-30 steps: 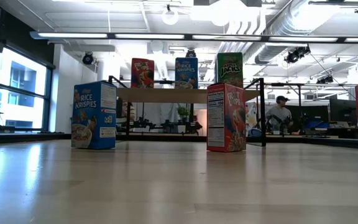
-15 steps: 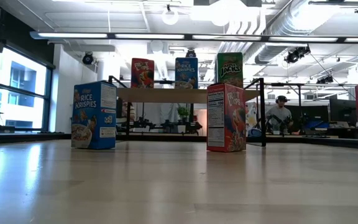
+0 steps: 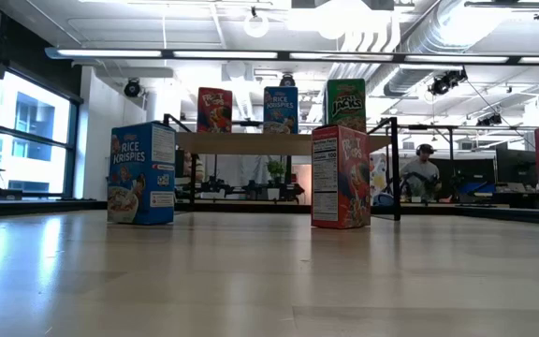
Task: Stack cereal on shelf
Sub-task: Put the right blue cereal box on the shelf aligned with the other blue cereal box
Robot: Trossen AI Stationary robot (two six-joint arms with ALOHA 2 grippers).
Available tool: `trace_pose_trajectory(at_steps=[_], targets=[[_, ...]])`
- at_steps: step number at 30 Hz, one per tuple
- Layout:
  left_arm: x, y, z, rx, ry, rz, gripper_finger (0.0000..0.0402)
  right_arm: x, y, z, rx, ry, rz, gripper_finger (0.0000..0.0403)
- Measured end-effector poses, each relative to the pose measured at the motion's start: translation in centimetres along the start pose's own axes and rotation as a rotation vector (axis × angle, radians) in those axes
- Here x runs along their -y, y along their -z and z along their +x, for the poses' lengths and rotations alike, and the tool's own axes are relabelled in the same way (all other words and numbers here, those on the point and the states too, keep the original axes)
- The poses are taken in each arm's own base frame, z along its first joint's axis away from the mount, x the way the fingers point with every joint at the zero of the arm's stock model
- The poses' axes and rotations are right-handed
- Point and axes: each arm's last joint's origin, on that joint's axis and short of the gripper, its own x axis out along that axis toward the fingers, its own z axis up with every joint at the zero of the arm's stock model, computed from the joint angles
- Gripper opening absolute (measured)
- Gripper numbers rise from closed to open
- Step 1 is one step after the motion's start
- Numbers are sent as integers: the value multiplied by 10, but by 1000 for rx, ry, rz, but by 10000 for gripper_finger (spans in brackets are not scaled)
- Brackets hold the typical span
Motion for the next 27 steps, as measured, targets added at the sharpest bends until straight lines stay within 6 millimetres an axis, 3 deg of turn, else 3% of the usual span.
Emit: trace_pose_trajectory(at_steps=[9,27], targets=[[4,1,0,-9,138,114,225,-9,-26,-20,26,-58,-9,139],[4,3,0,-43,149,45,225,-16,-101,-72,265,-211,-39,139]])
